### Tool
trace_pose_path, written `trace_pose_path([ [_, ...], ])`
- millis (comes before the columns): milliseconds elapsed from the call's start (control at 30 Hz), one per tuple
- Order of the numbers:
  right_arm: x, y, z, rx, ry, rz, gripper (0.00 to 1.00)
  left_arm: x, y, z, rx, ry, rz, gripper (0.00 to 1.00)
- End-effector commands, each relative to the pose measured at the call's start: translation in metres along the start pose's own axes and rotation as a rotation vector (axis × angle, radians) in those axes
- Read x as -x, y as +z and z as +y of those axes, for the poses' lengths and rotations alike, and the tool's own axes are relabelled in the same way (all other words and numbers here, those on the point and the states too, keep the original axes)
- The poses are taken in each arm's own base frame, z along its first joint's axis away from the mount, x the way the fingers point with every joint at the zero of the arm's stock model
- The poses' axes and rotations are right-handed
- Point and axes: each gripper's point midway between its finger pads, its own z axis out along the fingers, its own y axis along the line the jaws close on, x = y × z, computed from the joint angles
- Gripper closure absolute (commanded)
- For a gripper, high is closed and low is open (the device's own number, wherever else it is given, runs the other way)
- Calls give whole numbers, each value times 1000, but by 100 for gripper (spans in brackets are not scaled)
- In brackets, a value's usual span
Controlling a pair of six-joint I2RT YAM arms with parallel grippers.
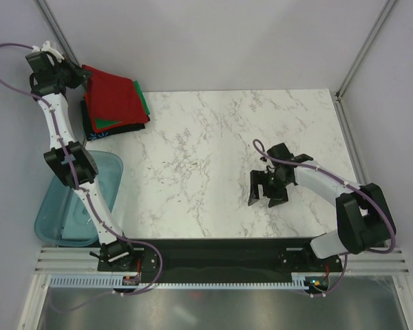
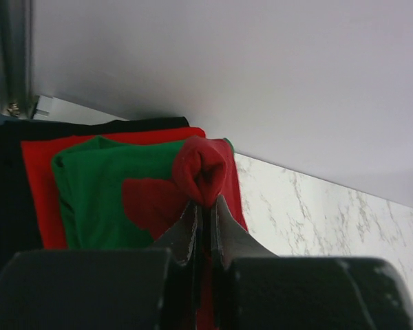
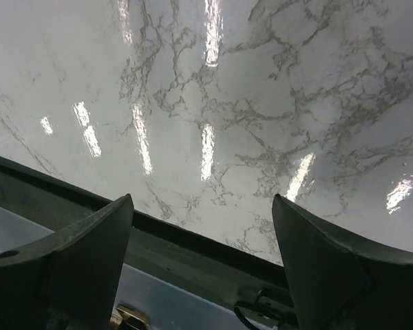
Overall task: Fold and stack the t-shirts
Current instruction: Neatly place the folded tshirt to the corner, then reset both grippers
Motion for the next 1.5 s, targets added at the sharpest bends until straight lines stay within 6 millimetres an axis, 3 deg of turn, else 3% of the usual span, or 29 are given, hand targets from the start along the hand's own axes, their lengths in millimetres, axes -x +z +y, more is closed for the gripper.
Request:
trace_pose_path([
  [0, 16, 0, 12, 26, -27, -21, 10, 32, 2, 14, -12, 20, -111, 98],
  [167, 21, 12, 17, 22, -23, 10, 11, 25, 7, 50, 25, -28, -100, 89],
  [200, 22, 13, 20, 26, -24, 12, 11, 24, 7, 53, 26, -33, -96, 76],
  [367, 26, 16, 35, 34, -51, 7, 11, 25, 2, 53, 39, -55, -92, 43],
  [433, 25, 16, 38, 35, -57, 4, 11, 24, 0, 54, 56, -64, -87, 19],
  [467, 23, 15, 40, 38, -65, 2, 10, 27, -5, 49, 60, -64, -90, 14],
  [500, 22, 14, 41, 38, -66, -3, 11, 27, -7, 49, 74, -70, -88, 3],
  [533, 21, 13, 42, 40, -69, -7, 10, 26, -10, 51, 95, -75, -86, 0],
  [567, 18, 11, 43, 43, -73, -11, 11, 34, -18, 45, 110, -61, -102, 0],
  [667, 15, 5, 45, 56, -78, -28, 10, 32, -30, 55, 239, -74, -111, 0],
  [700, 14, 2, 45, 59, -80, -33, 10, 43, -44, 54, 299, -68, -152, 0],
  [733, 14, -1, 47, 67, -85, -45, 10, 31, -46, 65, 363, -87, -133, 0],
  [967, 3, -13, 46, 84, -97, -72, 10, 38, -100, 85, 637, -126, -232, 0],
  [1100, -2, -20, 45, 89, -104, -81, 9, 34, -106, 90, 695, -136, -232, 0],
  [1200, -6, -21, 43, 88, -105, -83, 9, 36, -113, 76, 738, -93, -264, 0],
  [1333, -7, -22, 45, 97, -102, -83, 9, 31, -99, 46, 716, -13, -260, 0],
  [1400, -6, -24, 47, 104, -99, -94, 9, 33, -103, 35, 742, 24, -275, 0],
  [1467, -5, -25, 49, 110, -101, -105, 9, 34, -104, 8, 737, 96, -282, 0],
])
